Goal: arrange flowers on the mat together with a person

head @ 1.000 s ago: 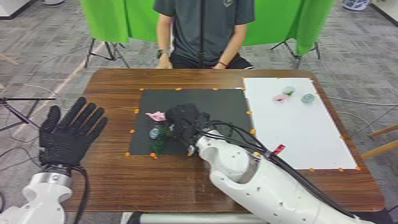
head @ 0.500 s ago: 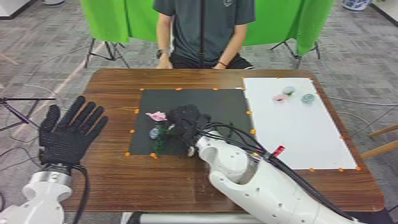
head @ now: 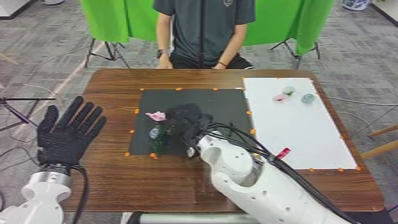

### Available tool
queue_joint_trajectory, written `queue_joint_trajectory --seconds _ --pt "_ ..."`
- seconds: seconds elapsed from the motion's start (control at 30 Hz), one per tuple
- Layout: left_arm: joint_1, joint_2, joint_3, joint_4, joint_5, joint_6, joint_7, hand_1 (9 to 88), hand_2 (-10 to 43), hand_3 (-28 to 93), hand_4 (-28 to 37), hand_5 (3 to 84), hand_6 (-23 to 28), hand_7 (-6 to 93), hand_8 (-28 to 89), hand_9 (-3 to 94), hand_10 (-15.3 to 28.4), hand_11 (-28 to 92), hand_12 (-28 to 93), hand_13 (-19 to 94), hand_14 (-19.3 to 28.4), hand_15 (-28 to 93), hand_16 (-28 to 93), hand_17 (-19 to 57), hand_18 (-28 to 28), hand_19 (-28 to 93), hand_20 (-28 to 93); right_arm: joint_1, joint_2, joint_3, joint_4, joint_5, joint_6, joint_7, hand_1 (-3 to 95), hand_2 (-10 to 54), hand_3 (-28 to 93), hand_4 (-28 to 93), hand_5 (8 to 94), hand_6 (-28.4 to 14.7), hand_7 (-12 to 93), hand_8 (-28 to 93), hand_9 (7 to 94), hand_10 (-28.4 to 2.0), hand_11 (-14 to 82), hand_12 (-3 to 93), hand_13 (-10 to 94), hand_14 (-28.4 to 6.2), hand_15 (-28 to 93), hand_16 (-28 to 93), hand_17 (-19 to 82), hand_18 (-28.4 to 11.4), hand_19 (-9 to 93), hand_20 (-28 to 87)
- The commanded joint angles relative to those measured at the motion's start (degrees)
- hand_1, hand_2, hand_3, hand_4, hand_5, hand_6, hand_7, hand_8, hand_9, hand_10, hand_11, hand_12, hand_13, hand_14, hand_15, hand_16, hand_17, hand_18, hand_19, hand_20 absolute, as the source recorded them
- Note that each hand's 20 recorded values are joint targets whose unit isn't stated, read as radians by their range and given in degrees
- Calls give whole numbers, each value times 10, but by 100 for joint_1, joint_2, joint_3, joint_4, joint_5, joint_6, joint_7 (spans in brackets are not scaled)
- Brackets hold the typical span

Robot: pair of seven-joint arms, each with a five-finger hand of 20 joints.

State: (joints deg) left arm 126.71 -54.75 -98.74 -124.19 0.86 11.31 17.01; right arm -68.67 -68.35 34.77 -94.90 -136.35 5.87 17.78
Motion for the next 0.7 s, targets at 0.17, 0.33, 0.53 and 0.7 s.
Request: queue_joint_trajectory --seconds 0.17,0.33,0.53,0.7 --pt "272 -192 -284 -54 -31 42 49 273 152 656 -283 405 72 109 -97 383 150 169 77 304 150 256 -48 -41 132 294 125 -720 424 1145 -1153 1603 1102 -5 404 -95 815 -283 373 -33 217 -153 376 -140 120 116 513 -104 494 157 316 -167 734 224" --pt "294 -237 -292 -57 -74 18 122 276 151 653 -283 417 73 114 -98 383 150 170 78 304 150 255 -49 -40 132 295 124 -1246 675 1944 -1709 2279 1051 -116 386 -95 812 -283 386 -32 209 -148 385 -135 122 113 508 -106 477 143 303 -163 713 207" --pt "225 -211 -329 -32 -53 -7 94 279 153 645 -283 422 75 111 -100 384 151 169 77 305 147 249 -50 -39 131 293 123 -2161 885 3283 -1979 4333 466 -769 305 6 820 -268 388 -31 199 -142 383 -130 113 110 460 -114 406 123 259 -158 625 149" --pt "347 -201 -465 -67 -135 -75 206 275 153 650 -283 426 74 107 -99 386 149 168 76 306 142 242 -52 -38 131 291 123 -2880 998 4146 -2090 5740 129 -1029 275 51 820 -262 359 -29 182 -132 348 -110 94 110 387 -116 313 110 219 -151 517 102"
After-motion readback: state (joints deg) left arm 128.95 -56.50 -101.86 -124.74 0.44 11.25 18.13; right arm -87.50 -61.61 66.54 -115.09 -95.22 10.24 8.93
